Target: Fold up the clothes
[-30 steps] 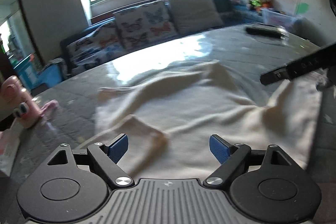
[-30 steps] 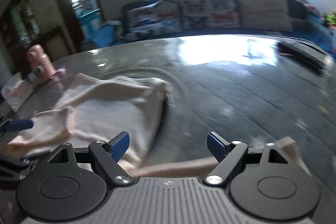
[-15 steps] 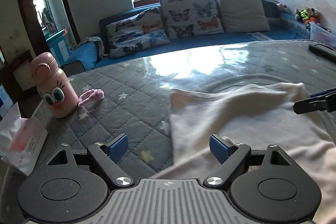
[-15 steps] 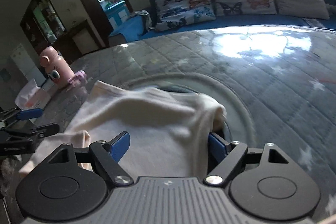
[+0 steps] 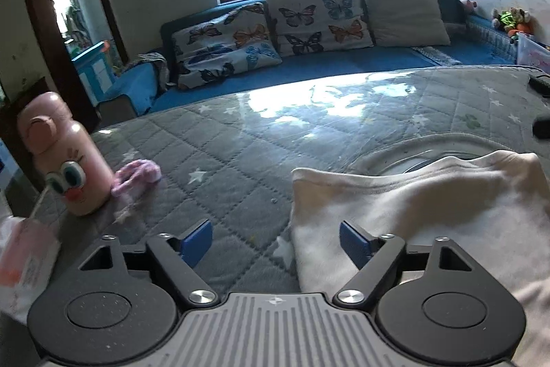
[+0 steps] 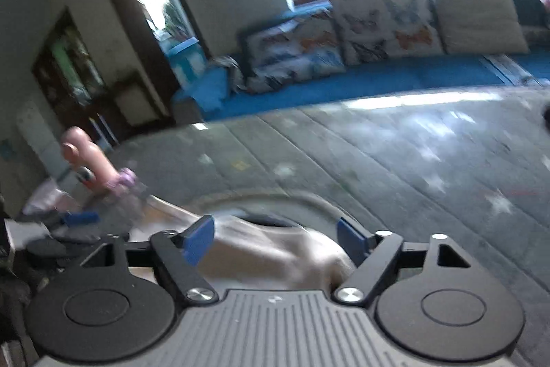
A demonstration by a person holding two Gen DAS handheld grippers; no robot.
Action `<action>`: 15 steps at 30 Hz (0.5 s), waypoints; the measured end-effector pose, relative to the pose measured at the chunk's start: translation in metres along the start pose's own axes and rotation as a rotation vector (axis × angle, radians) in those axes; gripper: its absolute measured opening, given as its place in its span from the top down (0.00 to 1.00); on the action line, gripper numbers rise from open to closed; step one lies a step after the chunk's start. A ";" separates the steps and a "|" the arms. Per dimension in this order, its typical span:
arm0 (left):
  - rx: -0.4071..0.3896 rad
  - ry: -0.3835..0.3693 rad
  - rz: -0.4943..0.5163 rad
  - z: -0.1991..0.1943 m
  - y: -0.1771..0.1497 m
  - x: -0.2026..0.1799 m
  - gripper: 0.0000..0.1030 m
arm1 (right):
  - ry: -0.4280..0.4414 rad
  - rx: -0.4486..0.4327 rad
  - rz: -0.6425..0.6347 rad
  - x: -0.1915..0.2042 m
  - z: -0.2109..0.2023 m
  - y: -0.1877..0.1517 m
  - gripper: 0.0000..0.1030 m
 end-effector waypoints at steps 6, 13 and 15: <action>0.031 -0.052 -0.044 0.025 0.008 -0.001 0.23 | 0.017 0.068 0.119 -0.024 0.013 -0.014 0.46; 0.010 -0.104 -0.057 0.031 0.018 -0.005 0.24 | 0.038 0.092 0.204 -0.027 0.016 -0.016 0.46; 0.002 -0.118 -0.059 0.030 0.021 -0.005 0.24 | 0.049 0.088 0.222 -0.028 0.010 -0.015 0.46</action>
Point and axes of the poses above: each gripper's, at about its wrist camera, not at the fingertips, and z roughly the way its jaws point, x to its left, y to its top, the point moved 10 cm from there along z, roughly the way its jaws point, and after that the axes turned 11 degrees about z, right-handed, at the moved point
